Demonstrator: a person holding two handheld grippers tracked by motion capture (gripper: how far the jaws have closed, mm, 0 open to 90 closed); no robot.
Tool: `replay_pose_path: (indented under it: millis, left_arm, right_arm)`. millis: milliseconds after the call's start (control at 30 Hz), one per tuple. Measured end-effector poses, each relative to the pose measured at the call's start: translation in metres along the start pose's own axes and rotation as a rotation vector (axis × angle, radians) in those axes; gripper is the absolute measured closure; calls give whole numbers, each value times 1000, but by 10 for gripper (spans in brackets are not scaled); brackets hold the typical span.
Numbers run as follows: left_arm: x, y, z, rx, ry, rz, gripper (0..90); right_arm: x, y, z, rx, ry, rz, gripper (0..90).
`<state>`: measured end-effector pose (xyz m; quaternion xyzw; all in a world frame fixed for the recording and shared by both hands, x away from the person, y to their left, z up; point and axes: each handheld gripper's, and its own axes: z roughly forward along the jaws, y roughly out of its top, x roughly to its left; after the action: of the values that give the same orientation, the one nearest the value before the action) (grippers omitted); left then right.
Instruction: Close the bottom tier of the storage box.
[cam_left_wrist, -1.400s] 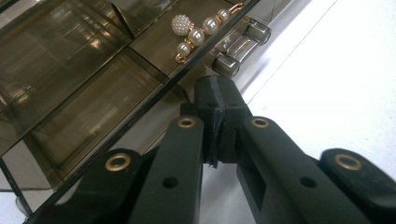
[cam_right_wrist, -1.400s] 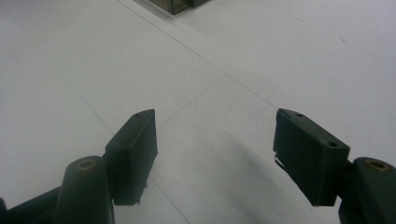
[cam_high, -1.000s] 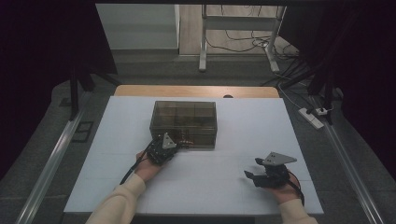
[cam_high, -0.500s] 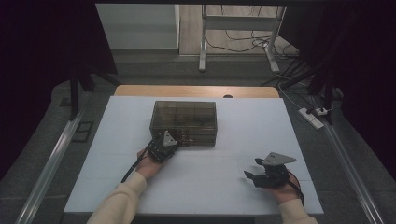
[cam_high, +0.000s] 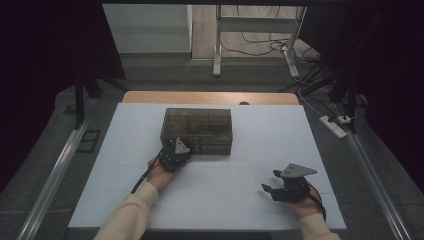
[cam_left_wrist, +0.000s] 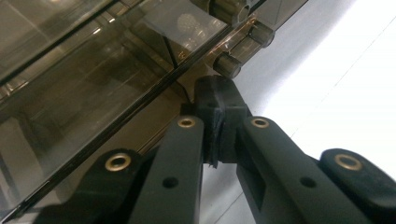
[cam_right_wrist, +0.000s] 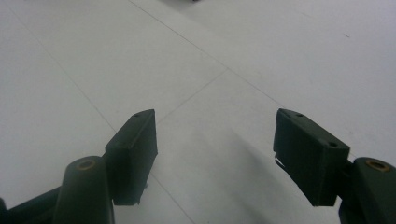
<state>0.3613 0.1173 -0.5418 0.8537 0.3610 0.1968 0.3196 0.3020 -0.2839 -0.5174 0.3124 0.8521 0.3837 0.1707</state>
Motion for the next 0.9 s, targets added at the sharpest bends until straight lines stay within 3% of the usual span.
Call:
replay_pose_path:
  millis: [267,900]
  left_arm:
    - [-2,-1,-4,0,-8,2,888]
    - [-10,-23,-48,-71,-59,5,888]
  right_arm:
    - [0,1,-1,-3,-1,1,294]
    - [-2,0,-2,-6,1,-8,293]
